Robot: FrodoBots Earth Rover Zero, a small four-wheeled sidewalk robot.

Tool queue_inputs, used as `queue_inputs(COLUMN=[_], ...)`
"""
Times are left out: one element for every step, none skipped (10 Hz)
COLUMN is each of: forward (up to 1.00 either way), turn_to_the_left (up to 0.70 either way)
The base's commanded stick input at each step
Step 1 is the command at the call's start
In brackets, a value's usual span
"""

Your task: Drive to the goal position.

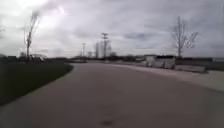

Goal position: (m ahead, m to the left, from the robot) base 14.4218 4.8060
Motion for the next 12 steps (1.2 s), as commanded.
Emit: queue_inputs(forward=[1.0,1.0,1.0,1.0,1.0,1.0,1.0,1.0,1.0,1.0,1.0,1.0], turn_to_the_left=[0.0,0.0,0.0,0.0,0.0,0.0,0.0,0.0,0.0,0.0,0.0,0.0])
